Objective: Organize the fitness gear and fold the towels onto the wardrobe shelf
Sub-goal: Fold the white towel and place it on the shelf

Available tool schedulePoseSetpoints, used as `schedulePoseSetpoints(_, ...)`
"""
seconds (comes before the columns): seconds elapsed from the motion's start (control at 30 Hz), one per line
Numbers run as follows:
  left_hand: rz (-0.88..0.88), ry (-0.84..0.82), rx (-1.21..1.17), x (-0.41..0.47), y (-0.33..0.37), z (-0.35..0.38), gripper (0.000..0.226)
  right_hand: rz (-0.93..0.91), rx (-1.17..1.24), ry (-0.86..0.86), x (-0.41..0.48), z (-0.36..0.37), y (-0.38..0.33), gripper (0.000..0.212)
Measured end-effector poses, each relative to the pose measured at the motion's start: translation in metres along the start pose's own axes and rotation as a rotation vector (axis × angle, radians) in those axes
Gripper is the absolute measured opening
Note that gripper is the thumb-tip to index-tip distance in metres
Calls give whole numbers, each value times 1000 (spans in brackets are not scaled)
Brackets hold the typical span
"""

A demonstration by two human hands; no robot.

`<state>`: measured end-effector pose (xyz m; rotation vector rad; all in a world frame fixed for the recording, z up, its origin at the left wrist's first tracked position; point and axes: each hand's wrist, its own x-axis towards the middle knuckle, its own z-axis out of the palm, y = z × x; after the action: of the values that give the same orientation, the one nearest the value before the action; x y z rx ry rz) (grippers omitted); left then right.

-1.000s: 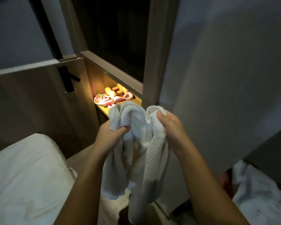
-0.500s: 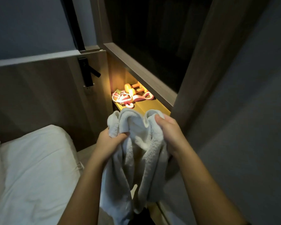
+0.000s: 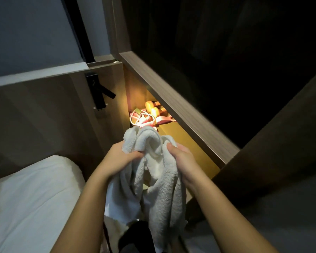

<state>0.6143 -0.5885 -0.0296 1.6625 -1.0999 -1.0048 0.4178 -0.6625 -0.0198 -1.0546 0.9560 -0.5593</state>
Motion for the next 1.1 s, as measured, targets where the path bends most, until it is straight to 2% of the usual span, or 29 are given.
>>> schedulePoseSetpoints(0.2, 38, -269, 104, 83, 4, -37, 24, 14, 57, 113, 50, 16, -11, 26)
schedulePoseSetpoints(0.37, 84, -537, 334, 166, 13, -61, 20, -18, 213, 368, 93, 37, -11, 22)
schedulePoseSetpoints(0.47, 112, -626, 351, 191, -1, -70, 23, -34, 276, 462, 113, 49, 0, 23)
schedulePoseSetpoints(0.57, 157, -610, 248, 204, -27, -74, 30, -67, 323, 541, 130, 56, 17, 21)
schedulePoseSetpoints(0.7, 219, -494, 141, 220, -77, -65, 27, -151, 330, 623, 145, 60, 53, 19)
schedulePoseSetpoints(0.8, 285, -427, 129, 223, -114, -54, 17, -226, 249, 679, 153, 70, 86, 20)
schedulePoseSetpoints(0.97, 388, -487, -9, 205, -168, -55, 27, -393, 156, 780, 151, 105, 140, 18)
schedulePoseSetpoints(1.1, 427, -436, 41, 194, -182, -64, 29, -432, -55, 848, 134, 139, 156, 23)
